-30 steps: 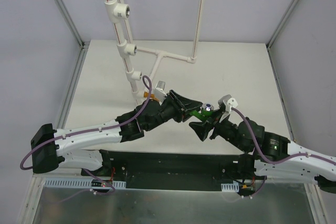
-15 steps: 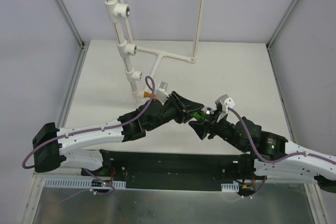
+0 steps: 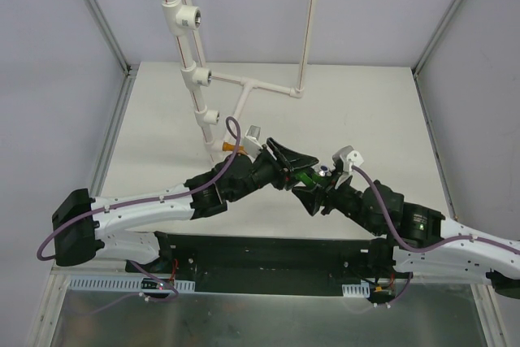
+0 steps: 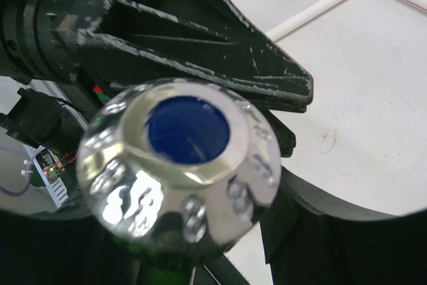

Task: Install the water faucets
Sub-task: Pick up the water faucet from the center of the board.

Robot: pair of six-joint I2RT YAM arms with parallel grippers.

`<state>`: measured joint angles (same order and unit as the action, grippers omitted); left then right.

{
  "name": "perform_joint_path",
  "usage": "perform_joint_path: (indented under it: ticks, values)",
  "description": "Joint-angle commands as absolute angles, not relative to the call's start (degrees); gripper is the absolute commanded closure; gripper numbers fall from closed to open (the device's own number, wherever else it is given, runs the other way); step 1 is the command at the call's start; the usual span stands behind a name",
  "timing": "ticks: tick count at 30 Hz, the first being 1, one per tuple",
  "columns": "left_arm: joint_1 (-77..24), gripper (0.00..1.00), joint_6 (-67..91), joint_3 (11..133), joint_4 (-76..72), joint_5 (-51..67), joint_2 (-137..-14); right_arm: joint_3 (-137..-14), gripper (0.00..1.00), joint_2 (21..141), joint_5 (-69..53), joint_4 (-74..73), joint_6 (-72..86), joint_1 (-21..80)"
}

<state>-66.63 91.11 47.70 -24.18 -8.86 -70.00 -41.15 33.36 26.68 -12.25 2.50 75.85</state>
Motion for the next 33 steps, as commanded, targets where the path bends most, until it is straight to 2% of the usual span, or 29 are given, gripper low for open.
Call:
perform_joint_path:
  ticks: [1,4,8,10,13,16,18,21,23,24,25,27,33]
  values:
    - [-66.6,0.47,91.8,47.2,-31.8,-7.4,-68.9,-43.3,1.00,32.4,26.4,-9.5,2.9,76.0]
    - [-66.6,0.37,91.7,46.8,-31.5,-8.0,-68.2,-43.0,1.00,31.5,25.7,-10.0,3.6,75.9]
    - [-66.6,0.36,91.2,46.3,-30.8,-9.0,-67.3,-42.7,1.00,30.4,24.9,-10.5,4.4,75.9]
    - [-66.6,0.45,91.2,46.1,-30.8,-9.1,-67.2,-42.5,1.00,30.0,24.6,-10.5,4.5,75.9]
    - [-66.6,0.73,91.2,46.1,-30.8,-9.1,-67.1,-42.2,1.00,29.7,24.6,-10.6,4.7,75.9]
    - [-66.6,0.90,91.1,46.1,-30.8,-9.1,-67.2,-42.2,1.00,29.6,24.6,-10.8,4.7,75.9]
    - [-66.6,1.00,90.8,46.4,-30.8,-9.0,-67.3,-42.3,1.00,29.6,24.6,-10.9,4.7,75.9]
    - [-66.7,1.00,90.4,46.7,-30.7,-8.7,-67.4,-42.4,0.99,29.5,25.0,-11.4,4.7,75.9]
    - [-66.6,1.00,90.0,47.1,-29.5,-8.8,-67.3,-42.2,0.90,29.4,25.1,-11.4,4.7,75.8]
    - [-66.6,1.00,89.9,47.5,-28.7,-8.8,-67.2,-42.2,0.82,29.1,25.0,-11.5,4.8,75.8]
    - [-66.6,1.00,89.7,47.7,-27.6,-9.0,-67.0,-42.1,0.70,28.9,25.3,-11.5,4.9,75.9]
    - [-66.6,1.00,89.3,48.3,-26.1,-9.3,-66.5,-41.9,0.57,28.7,25.2,-11.5,4.8,75.9]
    - [-66.6,1.00,88.6,48.6,-24.1,-10.7,-65.3,-42.1,0.39,29.0,24.6,-11.5,4.6,75.9]
